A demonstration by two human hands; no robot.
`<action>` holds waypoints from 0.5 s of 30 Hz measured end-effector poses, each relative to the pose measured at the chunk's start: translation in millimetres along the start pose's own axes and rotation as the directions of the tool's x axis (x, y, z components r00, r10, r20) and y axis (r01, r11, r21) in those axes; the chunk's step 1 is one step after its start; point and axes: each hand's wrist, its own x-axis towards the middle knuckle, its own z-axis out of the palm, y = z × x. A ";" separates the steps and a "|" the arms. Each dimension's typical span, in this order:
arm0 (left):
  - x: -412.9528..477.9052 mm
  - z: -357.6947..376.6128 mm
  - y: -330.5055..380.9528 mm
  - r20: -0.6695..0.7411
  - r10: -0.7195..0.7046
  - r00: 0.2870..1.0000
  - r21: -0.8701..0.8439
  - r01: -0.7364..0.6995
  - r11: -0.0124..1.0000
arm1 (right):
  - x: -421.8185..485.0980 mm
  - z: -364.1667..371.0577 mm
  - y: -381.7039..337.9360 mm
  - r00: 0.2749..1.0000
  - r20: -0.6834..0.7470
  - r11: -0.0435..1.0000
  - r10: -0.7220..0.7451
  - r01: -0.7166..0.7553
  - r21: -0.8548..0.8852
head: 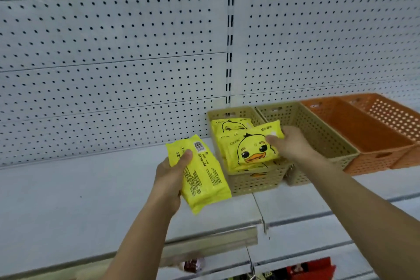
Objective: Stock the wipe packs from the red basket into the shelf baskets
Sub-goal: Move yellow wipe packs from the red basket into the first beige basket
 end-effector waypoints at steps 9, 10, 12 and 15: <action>19.3 9.8 5.2 -0.108 -0.002 0.994 -0.016 0.001 1.000 | 20.7 13.9 -7.6 0.967 0.251 0.705 -0.040 0.205 -0.679; 20.8 13.3 5.1 -0.113 -0.005 0.994 -0.019 0.003 1.000 | 19.7 16.5 -9.0 0.964 0.238 0.572 -0.118 0.261 -0.778; 24.2 19.8 5.5 -0.114 0.001 0.993 -0.023 -0.003 1.000 | 18.2 24.8 -9.5 0.928 0.238 0.334 -0.286 0.329 -0.883; 26.0 29.7 8.2 -0.136 0.008 0.991 -0.031 -0.012 0.999 | 24.4 35.0 -0.6 0.834 0.435 0.290 -0.340 0.533 -0.795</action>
